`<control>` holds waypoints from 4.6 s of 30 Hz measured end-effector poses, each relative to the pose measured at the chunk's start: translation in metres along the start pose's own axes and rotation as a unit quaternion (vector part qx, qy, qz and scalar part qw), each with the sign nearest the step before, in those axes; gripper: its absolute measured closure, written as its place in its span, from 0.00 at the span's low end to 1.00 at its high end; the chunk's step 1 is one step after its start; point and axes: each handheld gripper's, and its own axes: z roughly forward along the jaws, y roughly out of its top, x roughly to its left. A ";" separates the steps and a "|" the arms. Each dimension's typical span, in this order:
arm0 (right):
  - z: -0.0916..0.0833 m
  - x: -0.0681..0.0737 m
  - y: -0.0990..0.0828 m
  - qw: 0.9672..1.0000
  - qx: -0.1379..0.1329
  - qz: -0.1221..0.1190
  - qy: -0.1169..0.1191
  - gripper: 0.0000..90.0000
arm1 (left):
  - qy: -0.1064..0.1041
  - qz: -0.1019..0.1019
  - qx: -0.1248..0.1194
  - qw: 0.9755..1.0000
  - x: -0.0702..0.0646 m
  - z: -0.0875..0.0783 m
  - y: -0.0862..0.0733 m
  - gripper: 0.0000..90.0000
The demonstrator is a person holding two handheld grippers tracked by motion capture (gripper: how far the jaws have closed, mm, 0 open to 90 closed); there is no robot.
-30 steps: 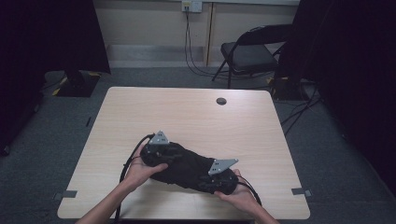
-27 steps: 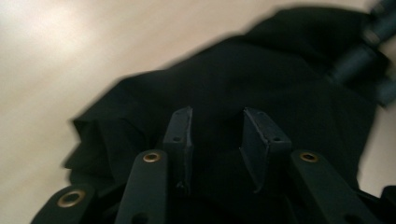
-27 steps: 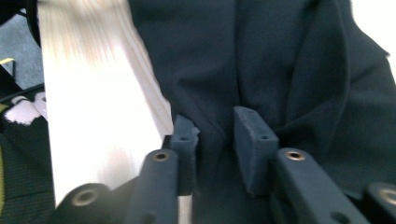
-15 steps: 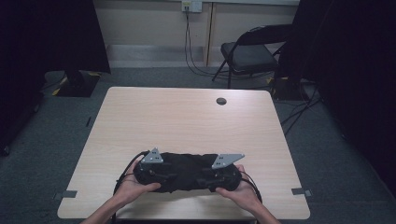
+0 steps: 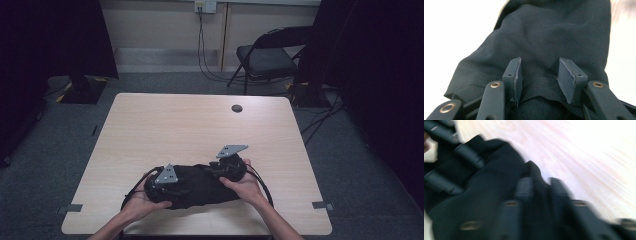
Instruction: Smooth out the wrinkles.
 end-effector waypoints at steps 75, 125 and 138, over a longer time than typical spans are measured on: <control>-0.091 0.010 -0.096 0.991 0.005 0.097 -0.091 0.39 | -0.093 -0.089 -0.019 0.991 -0.007 0.011 0.015 0.39; -0.115 -0.041 -0.105 0.962 -0.047 0.181 -0.198 0.34 | 0.033 -0.147 -0.064 0.987 0.045 -0.037 -0.019 0.34; -0.108 -0.073 -0.146 0.951 0.031 0.183 -0.247 0.19 | 0.165 -0.166 0.028 0.972 0.087 -0.046 -0.088 0.23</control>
